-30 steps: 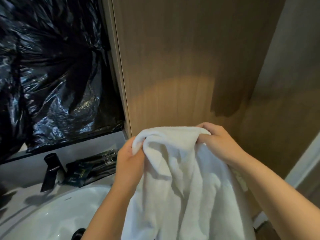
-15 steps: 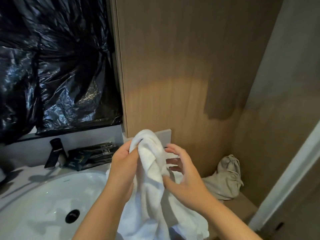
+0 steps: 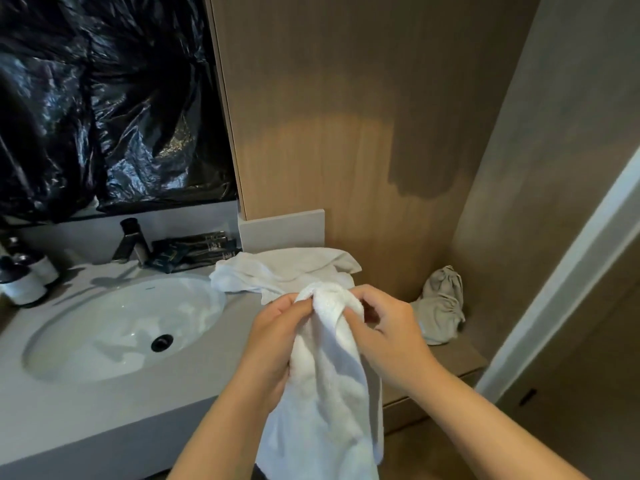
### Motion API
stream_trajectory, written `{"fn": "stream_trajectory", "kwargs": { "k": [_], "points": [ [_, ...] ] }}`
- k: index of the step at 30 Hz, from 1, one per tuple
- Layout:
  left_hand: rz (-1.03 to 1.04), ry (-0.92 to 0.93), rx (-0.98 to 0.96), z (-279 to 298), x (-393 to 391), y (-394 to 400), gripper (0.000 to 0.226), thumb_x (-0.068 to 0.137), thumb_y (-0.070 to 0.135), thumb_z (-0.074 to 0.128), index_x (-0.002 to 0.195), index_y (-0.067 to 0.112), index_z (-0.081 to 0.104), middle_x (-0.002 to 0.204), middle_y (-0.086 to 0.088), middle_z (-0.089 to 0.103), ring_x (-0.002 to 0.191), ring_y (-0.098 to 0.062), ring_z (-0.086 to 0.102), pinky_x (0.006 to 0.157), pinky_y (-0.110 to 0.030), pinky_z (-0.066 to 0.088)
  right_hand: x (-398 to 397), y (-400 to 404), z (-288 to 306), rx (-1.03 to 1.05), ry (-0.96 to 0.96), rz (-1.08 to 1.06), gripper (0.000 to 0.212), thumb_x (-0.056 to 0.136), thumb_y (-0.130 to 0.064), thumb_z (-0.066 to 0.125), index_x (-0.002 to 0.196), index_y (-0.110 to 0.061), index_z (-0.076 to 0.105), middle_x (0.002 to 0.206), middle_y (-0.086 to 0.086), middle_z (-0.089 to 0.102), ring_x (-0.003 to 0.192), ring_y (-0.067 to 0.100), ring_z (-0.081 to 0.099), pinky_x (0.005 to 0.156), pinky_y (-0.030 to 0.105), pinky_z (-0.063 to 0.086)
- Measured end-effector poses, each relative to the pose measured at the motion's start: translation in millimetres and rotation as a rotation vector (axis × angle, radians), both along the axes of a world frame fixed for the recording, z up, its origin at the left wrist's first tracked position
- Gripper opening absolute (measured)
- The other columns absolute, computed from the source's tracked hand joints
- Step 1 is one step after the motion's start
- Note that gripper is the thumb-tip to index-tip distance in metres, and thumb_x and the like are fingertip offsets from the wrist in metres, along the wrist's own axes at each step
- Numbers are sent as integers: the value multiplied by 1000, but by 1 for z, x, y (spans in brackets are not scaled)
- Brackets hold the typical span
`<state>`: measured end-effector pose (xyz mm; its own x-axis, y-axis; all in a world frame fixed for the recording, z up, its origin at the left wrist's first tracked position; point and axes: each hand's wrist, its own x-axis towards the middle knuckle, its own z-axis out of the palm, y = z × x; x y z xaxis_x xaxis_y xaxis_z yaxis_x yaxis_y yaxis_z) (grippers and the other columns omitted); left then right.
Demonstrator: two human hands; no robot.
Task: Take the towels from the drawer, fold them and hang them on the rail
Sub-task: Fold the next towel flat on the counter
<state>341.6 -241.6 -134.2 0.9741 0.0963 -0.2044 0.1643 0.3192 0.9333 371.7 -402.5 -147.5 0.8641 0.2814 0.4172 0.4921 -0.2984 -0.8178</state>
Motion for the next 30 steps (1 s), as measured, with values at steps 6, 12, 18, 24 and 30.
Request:
{"fn": "stream_trajectory", "kwargs": {
  "k": [6,12,18,24,30],
  "points": [
    [383,-203,229,0,-47,-22,27,87,13,65,93,39,69,98,17,69,93,-1,64,78,-27,52,-21,-6,8,63,76,-164,4,95,-28,59,96,-25,61,72,3,62,64,18,56,57,36,44],
    [287,-390,347,3,-76,-41,27,85,6,69,92,31,65,90,16,66,89,-10,62,69,-12,49,-29,-2,22,-36,-15,-244,10,95,-26,58,92,-36,56,65,5,61,54,16,50,50,34,39],
    [139,-402,590,-15,-86,-21,66,58,52,72,116,51,40,118,34,42,111,9,46,81,-2,42,-30,19,42,-90,-109,-347,11,94,-25,57,84,-29,56,51,-6,49,46,10,38,46,24,31],
    [159,-424,728,-26,-71,7,41,88,26,68,103,56,47,111,35,47,107,11,48,74,-6,44,-46,38,50,-270,-237,-413,8,96,-23,54,88,-22,54,55,-3,49,49,18,44,49,35,36],
    [150,-404,708,-35,-56,41,32,96,18,56,91,49,59,87,24,65,85,1,60,64,-10,44,-53,19,52,-517,-226,-502,11,100,-28,48,94,-20,52,60,-3,51,56,22,49,51,38,39]
  ]
}}
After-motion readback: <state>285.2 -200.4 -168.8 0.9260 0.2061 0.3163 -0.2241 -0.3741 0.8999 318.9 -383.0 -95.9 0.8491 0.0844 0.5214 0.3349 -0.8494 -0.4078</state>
